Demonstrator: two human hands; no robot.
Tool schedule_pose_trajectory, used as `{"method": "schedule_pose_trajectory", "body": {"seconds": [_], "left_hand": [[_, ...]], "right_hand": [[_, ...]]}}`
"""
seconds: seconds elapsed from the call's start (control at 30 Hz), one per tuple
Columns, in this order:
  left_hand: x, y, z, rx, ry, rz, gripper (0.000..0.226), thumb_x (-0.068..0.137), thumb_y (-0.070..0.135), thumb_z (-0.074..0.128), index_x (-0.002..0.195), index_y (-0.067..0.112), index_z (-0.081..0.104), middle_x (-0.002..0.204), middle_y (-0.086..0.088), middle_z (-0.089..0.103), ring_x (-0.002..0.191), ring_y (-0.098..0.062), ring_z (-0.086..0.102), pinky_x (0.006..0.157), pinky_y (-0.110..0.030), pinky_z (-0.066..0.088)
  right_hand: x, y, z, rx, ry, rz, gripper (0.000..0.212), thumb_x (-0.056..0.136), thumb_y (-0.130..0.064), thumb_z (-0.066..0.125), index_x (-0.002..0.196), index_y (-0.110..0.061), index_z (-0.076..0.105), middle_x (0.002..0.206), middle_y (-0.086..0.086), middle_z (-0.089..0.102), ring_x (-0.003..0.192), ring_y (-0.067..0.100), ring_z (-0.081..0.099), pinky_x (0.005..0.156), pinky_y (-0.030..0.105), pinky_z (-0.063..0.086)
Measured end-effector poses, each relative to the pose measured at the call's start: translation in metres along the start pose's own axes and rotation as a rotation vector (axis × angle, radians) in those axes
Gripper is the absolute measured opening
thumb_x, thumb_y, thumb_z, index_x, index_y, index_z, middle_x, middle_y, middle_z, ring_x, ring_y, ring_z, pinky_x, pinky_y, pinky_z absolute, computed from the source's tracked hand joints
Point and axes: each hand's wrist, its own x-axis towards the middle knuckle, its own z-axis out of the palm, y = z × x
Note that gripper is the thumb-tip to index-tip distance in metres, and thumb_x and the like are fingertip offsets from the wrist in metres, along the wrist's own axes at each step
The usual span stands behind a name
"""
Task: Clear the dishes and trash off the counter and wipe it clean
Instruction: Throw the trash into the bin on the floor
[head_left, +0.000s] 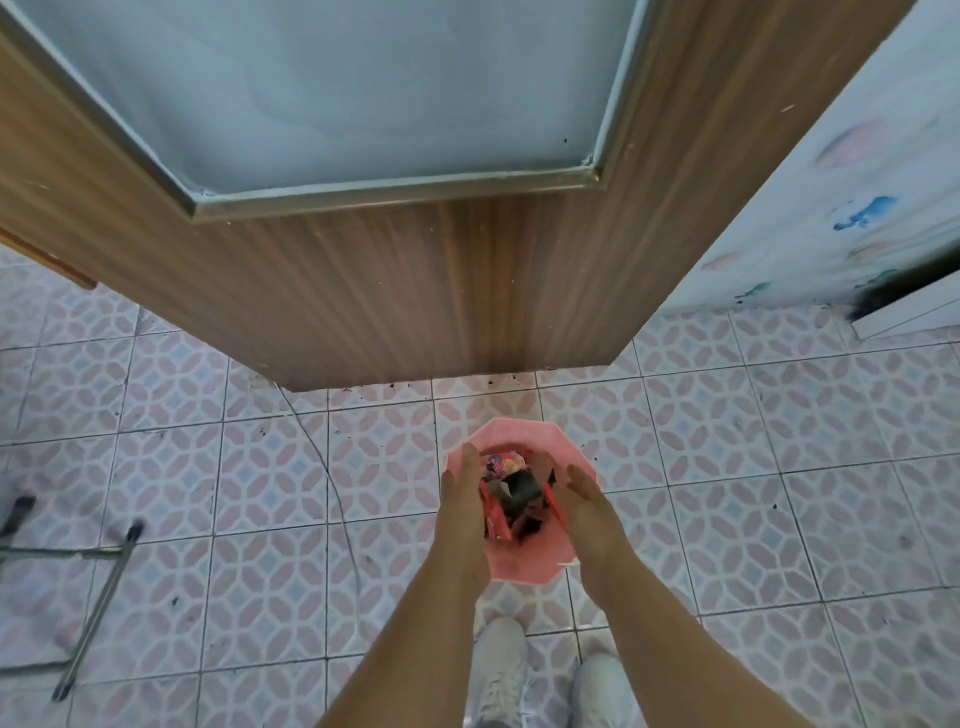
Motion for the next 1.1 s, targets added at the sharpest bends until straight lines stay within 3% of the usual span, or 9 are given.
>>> {"method": "schedule_pose_trajectory", "body": {"seconds": [0.17,0.27,0.43,0.5,0.6,0.67,0.87,0.97,1.1], "left_hand": [[-0.036,0.019,0.002,0.019,-0.008,-0.034,0.052,0.096,0.056,0.036,0.119,0.015,0.058,0.096,-0.002,0.065,0.086,-0.013,0.059,0.066,-0.029,0.044],[-0.069,0.031,0.006,0.059,0.024,-0.044,0.052,0.097,0.053,0.035,0.125,0.012,0.052,0.091,0.004,0.055,0.079,-0.011,0.051,0.081,-0.028,0.036],[-0.132,0.053,0.015,0.082,0.027,-0.065,0.057,0.099,0.047,0.036,0.14,0.007,0.04,0.139,-0.01,0.046,0.132,-0.025,0.038,0.095,-0.034,0.031],[-0.154,0.061,0.019,0.08,0.02,-0.065,0.053,0.099,0.046,0.036,0.135,0.008,0.044,0.127,-0.009,0.053,0.117,-0.025,0.049,0.089,-0.032,0.033],[-0.174,0.067,0.025,0.133,0.011,-0.046,0.045,0.098,0.05,0.036,0.1,0.007,0.052,0.083,-0.002,0.055,0.073,-0.017,0.052,0.065,-0.028,0.039],[-0.187,0.071,0.031,0.179,-0.002,-0.025,0.049,0.097,0.052,0.038,0.092,0.006,0.055,0.081,-0.006,0.056,0.074,-0.021,0.055,0.062,-0.032,0.042],[-0.23,0.082,0.064,0.302,0.002,0.026,0.057,0.092,0.062,0.039,0.108,0.008,0.051,0.097,-0.014,0.058,0.103,-0.032,0.054,0.091,-0.041,0.041],[-0.256,0.084,0.084,0.427,-0.017,0.156,0.073,0.093,0.061,0.034,0.141,0.007,0.038,0.141,-0.015,0.044,0.129,-0.035,0.041,0.107,-0.048,0.034],[-0.279,0.077,0.107,0.506,-0.146,0.181,0.083,0.088,0.07,0.033,0.149,0.014,0.027,0.154,-0.008,0.029,0.14,-0.03,0.03,0.115,-0.048,0.024]], "right_hand": [[-0.03,-0.025,-0.008,0.033,0.009,-0.003,0.019,0.098,0.0,0.04,0.094,-0.017,0.049,0.084,-0.006,0.053,0.074,0.003,0.048,0.059,0.009,0.042],[-0.05,-0.039,-0.013,0.006,0.033,-0.006,0.021,0.098,-0.003,0.039,0.088,-0.015,0.052,0.081,-0.008,0.053,0.075,0.002,0.049,0.057,0.01,0.044],[-0.082,-0.063,-0.025,-0.021,0.101,0.033,0.023,0.097,-0.019,0.039,0.083,-0.02,0.058,0.092,0.004,0.055,0.084,0.017,0.051,0.073,0.03,0.04],[-0.102,-0.076,-0.033,-0.019,0.112,0.039,0.025,0.098,-0.02,0.039,0.101,-0.007,0.061,0.103,0.011,0.057,0.104,0.027,0.055,0.087,0.038,0.041],[-0.132,-0.09,-0.044,0.015,0.138,0.022,0.037,0.098,-0.019,0.039,0.121,0.009,0.048,0.126,0.024,0.052,0.122,0.037,0.048,0.101,0.048,0.039],[-0.147,-0.098,-0.05,0.056,0.143,0.017,0.041,0.098,-0.02,0.04,0.125,0.011,0.043,0.131,0.026,0.048,0.125,0.039,0.044,0.104,0.05,0.036],[-0.197,-0.122,-0.073,0.252,0.156,-0.021,0.028,0.096,-0.026,0.046,0.116,-0.009,0.056,0.124,0.011,0.056,0.112,0.025,0.052,0.094,0.037,0.039],[-0.223,-0.133,-0.093,0.332,0.186,-0.08,0.029,0.097,-0.026,0.047,0.119,-0.008,0.055,0.124,0.012,0.056,0.116,0.025,0.051,0.098,0.038,0.038],[-0.25,-0.141,-0.12,0.397,0.264,-0.13,0.025,0.095,-0.024,0.047,0.111,-0.008,0.058,0.129,0.014,0.055,0.121,0.028,0.05,0.105,0.041,0.036]]}}
